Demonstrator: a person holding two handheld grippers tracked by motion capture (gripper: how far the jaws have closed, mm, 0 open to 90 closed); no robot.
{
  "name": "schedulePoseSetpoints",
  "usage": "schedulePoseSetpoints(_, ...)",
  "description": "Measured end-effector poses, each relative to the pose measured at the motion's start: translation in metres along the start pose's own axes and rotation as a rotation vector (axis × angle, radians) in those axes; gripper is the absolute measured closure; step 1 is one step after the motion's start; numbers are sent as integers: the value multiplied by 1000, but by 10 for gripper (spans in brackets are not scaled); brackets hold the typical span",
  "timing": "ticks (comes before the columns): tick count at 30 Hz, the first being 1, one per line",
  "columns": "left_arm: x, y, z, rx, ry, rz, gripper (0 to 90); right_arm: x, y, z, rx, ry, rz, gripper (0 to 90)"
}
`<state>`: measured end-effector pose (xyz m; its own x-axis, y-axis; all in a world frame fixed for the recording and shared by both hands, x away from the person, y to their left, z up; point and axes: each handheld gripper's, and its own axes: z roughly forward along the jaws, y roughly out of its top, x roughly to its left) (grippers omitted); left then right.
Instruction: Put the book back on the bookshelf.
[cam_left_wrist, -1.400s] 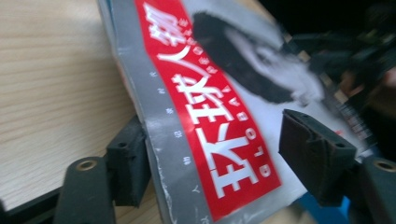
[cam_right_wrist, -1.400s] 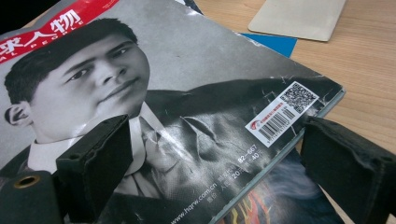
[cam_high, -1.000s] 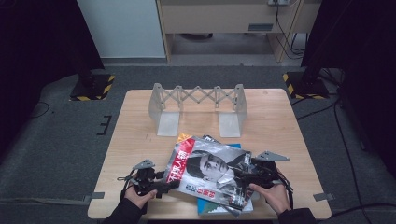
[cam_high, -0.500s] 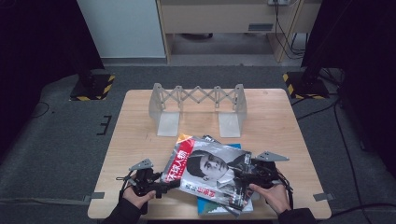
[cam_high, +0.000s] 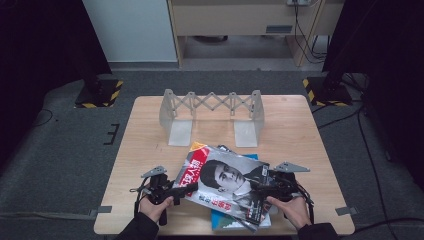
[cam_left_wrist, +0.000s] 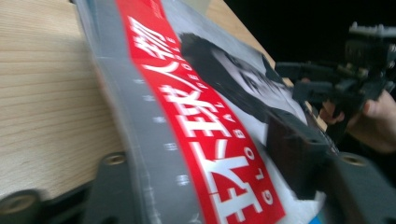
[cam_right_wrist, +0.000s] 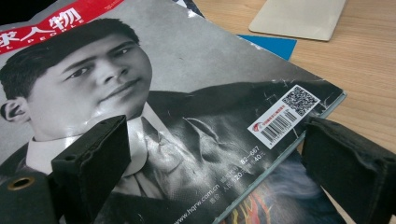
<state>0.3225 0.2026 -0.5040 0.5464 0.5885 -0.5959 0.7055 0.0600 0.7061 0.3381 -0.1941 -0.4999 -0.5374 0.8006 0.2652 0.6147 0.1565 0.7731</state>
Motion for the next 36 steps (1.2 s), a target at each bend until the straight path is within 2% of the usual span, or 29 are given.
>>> schedulePoseSetpoints(1, 1, 0, 0, -4, -1, -19, 455, 0, 0, 0, 0, 1, 1, 86)
schedulePoseSetpoints(4, 0, 0, -1, 1, 8, -39, 473, 0, 0, 0, 2, 1, 1, 86)
schedulePoseSetpoints(6, 0, 0, -3, 2, -5, -82, 508, 0, 0, 0, -1, 2, 4, 85)
schedulePoseSetpoints(7, -1, 0, -3, 2, -7, -92, 529, 0, 0, 0, 2, 5, 11, 84)
schedulePoseSetpoints(11, -3, 1, -4, 3, 3, -96, 574, -1, 0, 0, -2, 8, 7, 84)
schedulePoseSetpoints(15, -4, 4, -8, -25, -48, -118, 639, -1, 1, -2, -1, 12, 8, 91)
schedulePoseSetpoints(16, -5, 6, -10, -38, -63, -118, 675, -2, 3, -4, -10, 17, 11, 97)
schedulePoseSetpoints(17, -7, 8, -11, -44, -71, -112, 675, -2, 3, -4, -10, 17, 11, 97)
schedulePoseSetpoints(22, -12, 14, -12, -49, -80, -101, 707, -10, 7, -14, -55, -4, 26, 100)
schedulePoseSetpoints(25, -15, 18, -14, -52, -91, -72, 725, -19, 9, -20, -74, -39, 31, 100)
schedulePoseSetpoints(26, -17, 20, -14, -54, -96, -65, 741, -26, 9, -24, -82, -66, 33, 101)
schedulePoseSetpoints(27, -20, 23, -14, -60, -101, -67, 741, -26, 9, -24, -82, -66, 33, 101)
schedulePoseSetpoints(36, -34, 47, -13, -90, -122, -57, 796, -53, 7, -35, -71, -177, 45, 103)
